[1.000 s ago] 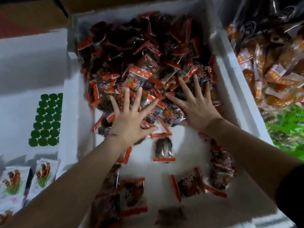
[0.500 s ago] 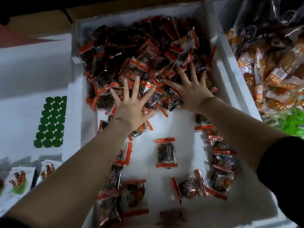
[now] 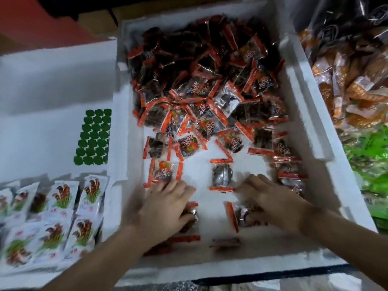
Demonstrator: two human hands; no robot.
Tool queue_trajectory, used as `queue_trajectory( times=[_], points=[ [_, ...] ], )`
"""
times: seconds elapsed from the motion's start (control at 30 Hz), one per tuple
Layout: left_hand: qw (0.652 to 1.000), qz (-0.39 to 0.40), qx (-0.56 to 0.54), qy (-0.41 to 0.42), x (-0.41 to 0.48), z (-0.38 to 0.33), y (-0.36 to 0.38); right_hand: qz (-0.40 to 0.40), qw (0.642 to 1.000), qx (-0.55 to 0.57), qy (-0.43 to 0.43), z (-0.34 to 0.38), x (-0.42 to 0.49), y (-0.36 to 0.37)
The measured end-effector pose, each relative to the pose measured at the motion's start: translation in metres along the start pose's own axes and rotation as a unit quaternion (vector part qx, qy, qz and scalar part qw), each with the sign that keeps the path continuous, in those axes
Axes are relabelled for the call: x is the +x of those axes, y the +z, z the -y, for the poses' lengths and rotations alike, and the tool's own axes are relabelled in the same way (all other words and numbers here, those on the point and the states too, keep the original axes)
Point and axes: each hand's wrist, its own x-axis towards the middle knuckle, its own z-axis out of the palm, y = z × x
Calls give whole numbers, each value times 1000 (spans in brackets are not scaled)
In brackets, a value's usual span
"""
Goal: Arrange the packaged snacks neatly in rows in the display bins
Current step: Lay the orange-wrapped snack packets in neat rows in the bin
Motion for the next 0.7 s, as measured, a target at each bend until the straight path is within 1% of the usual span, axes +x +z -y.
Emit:
queue_trajectory(
  times=[0.03, 0.1, 0.13, 0.2, 0.27, 0.33, 0.4, 0.47, 0.53, 0.6, 0.63, 0.67, 0.7],
  points=[
    [1000, 18, 2, 1, -7, -3, 3, 4, 1000, 4, 2, 1, -1, 4],
    [998, 63, 14, 6, -15, -6, 7, -1, 998, 55, -1, 2, -2, 8],
    [997, 81, 17, 4, -15, -8, 6, 11, 997, 75, -9, 3, -2, 9],
    [996, 94, 1, -8, -13, -16, -3, 34, 997, 68, -26, 6, -1, 13],
    [994, 82, -72, -20, -10, -23, -15, 33, 997, 68, -22, 11, -2, 11],
    [985, 69, -147, -52, -11, -25, -18, 2, 996, 88, 1, 16, -3, 4],
    [961, -1, -258, -100, -17, -27, -23, -34, 986, 154, 56, 22, -3, -5],
    [913, -84, -359, -174, -22, -24, -33, -97, 961, 236, 103, 28, 0, -10],
    [873, -167, -400, -225, -24, -18, -40, -180, 932, 292, 119, 36, 2, -16],
    [833, -221, -435, -261, -28, -12, -50, -248, 895, 352, 117, 48, 5, -24],
    [815, -242, -447, -279, -30, -9, -53, -260, 878, 387, 110, 55, 8, -28],
    [799, -260, -453, -298, -33, -6, -55, -251, 862, 428, 105, 63, 10, -31],
    [787, -273, -452, -318, -36, -4, -57, -227, 854, 457, 101, 71, 14, -30]
  ],
)
